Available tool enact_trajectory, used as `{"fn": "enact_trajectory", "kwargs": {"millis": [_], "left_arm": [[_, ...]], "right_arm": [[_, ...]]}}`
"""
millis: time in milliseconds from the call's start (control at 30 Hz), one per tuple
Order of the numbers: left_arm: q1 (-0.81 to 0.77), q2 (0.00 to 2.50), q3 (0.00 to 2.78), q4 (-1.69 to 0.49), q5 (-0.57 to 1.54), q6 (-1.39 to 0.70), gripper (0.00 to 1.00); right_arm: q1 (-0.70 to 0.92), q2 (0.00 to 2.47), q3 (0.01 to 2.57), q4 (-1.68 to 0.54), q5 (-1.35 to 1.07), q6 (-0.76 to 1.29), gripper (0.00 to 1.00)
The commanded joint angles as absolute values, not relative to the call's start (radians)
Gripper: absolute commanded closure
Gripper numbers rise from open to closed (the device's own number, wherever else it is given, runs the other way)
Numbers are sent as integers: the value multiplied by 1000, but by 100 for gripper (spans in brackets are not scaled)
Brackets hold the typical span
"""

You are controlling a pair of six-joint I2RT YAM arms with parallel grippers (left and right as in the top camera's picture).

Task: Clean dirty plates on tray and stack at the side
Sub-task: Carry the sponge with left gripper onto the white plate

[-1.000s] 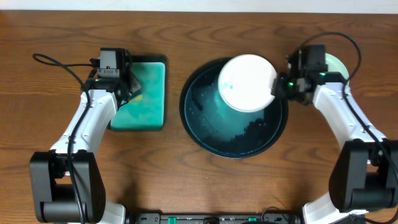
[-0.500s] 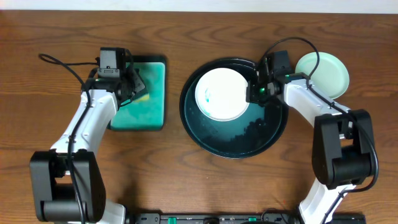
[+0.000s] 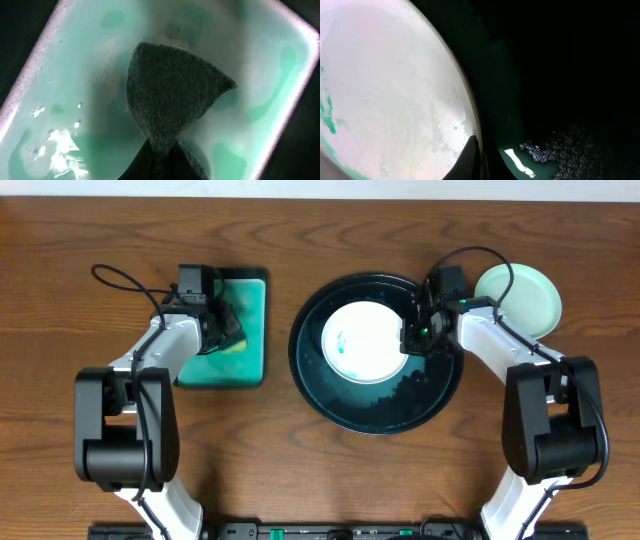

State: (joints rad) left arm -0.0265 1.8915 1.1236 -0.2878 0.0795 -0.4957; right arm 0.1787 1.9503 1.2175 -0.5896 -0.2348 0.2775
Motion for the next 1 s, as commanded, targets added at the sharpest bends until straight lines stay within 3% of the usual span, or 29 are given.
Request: {"fn": "enact_trajectory", "kwargs": {"millis": [0,533,967], "left_arm": [[-25,1953,1116,-294,67,-479,93],[-78,1570,1126,-337,68,-479,93],[-390,1613,1123,-272,131,-563,93]], "right_arm": [[179,1949,1228,-607,-192,271,99],[186,1949,1228,-634,-263,159,98],[197,1949,1228,-617,-263,160,97]]}}
